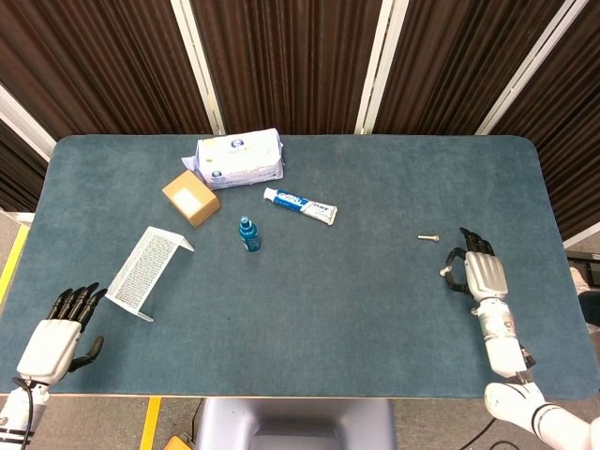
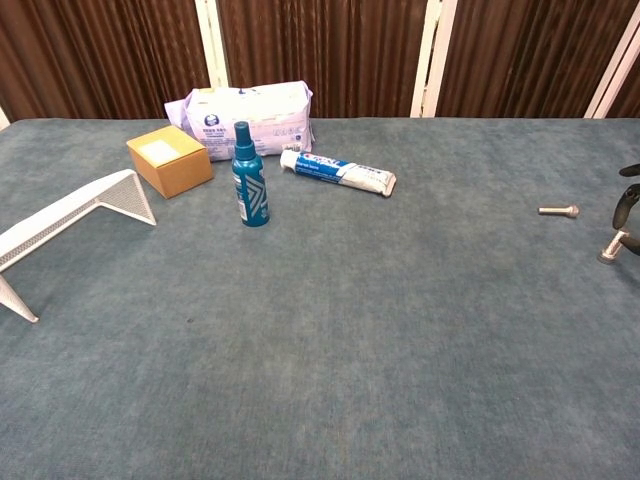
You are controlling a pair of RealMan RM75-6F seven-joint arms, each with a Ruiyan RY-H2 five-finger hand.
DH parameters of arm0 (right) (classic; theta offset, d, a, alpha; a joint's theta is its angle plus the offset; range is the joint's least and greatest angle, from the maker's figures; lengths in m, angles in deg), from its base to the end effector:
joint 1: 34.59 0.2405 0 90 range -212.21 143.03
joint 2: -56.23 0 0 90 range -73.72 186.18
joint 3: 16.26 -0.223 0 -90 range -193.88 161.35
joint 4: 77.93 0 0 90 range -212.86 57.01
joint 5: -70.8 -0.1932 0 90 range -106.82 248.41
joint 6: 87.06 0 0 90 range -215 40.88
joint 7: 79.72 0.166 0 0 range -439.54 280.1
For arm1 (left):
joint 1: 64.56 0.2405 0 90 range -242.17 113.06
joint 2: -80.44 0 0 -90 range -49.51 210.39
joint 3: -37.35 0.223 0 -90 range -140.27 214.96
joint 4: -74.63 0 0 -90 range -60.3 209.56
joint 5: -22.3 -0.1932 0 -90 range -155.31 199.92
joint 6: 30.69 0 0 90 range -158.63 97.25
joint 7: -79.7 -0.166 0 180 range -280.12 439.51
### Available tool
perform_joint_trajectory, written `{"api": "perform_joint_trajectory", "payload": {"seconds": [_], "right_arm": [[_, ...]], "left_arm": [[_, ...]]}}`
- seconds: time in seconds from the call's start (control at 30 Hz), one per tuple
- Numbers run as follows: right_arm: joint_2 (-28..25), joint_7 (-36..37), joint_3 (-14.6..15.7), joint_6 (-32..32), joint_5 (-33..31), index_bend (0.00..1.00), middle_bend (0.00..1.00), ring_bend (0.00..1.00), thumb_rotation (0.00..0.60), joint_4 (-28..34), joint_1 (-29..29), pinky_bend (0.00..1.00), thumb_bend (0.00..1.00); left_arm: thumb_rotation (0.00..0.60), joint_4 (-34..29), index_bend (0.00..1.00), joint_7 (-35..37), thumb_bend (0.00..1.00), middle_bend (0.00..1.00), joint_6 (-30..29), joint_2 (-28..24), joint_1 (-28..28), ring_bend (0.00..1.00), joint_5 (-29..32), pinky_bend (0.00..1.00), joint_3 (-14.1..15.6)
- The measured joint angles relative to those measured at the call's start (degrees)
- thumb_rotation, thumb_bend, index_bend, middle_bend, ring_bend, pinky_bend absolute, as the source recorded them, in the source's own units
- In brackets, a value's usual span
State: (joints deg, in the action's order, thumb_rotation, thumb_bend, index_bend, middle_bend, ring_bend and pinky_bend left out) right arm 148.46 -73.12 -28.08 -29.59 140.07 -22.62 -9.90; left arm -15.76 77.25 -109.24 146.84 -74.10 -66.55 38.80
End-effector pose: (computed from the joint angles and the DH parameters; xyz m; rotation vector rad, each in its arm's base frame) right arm -0.3083 -0.3288 0.0512 1.3486 -1.1403 0.8114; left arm -0.2680 0.2041 0.1195 -1.5971 -0.9314 -0.8370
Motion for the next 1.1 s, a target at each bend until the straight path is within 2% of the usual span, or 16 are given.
{"api": "perform_joint_trajectory", "payload": {"seconds": [0.37, 0.63, 0.77, 0.9, 1.1], "right_arm": [[-1.2, -0.9, -0.1, 1.6, 0.5, 0.53, 0.14, 0.03, 0.600, 1.3, -0.4, 0.21, 0.46], [-4.8, -4.6, -2.1, 1.9, 0.0, 0.52, 0.14, 0.03, 0.600, 4.9, 1.0, 0.21, 0.46], [-6.1, -11.8, -3.2, 1.4, -1.3, 0.53, 0.14, 0.03, 0.600, 6.3, 3.0, 0.21, 0.46], [-6.5, -22.6, -4.1, -0.2, -3.6, 0.56, 0.14, 0.03, 0.600, 6.9, 6.4, 0.20, 0.46], [-3.1, -37.8, -4.1, -3.8, -7.5, 0.56, 0.14, 0.02, 0.600, 2.9, 12.6, 0.19, 0.46]], "left_arm": [[0.600, 0.0, 0.00, 0.4, 0.46, 0.00, -0.1, -0.2, 0.0, 0.00, 0.0, 0.04, 0.0], [0.600, 0.0, 0.00, 0.3, 0.46, 0.00, 0.3, -0.1, -0.1, 0.00, 0.4, 0.04, -0.1], [0.600, 0.1, 0.00, 0.0, 0.46, 0.00, 0.6, 0.0, -0.2, 0.00, 0.7, 0.04, -0.1], [0.600, 0.4, 0.00, -0.4, 0.46, 0.00, 1.5, 0.3, -0.5, 0.00, 1.3, 0.04, -0.2], [0.600, 1.3, 0.00, -0.6, 0.46, 0.00, 2.7, 1.0, -1.1, 0.00, 2.3, 0.04, -0.6]]}}
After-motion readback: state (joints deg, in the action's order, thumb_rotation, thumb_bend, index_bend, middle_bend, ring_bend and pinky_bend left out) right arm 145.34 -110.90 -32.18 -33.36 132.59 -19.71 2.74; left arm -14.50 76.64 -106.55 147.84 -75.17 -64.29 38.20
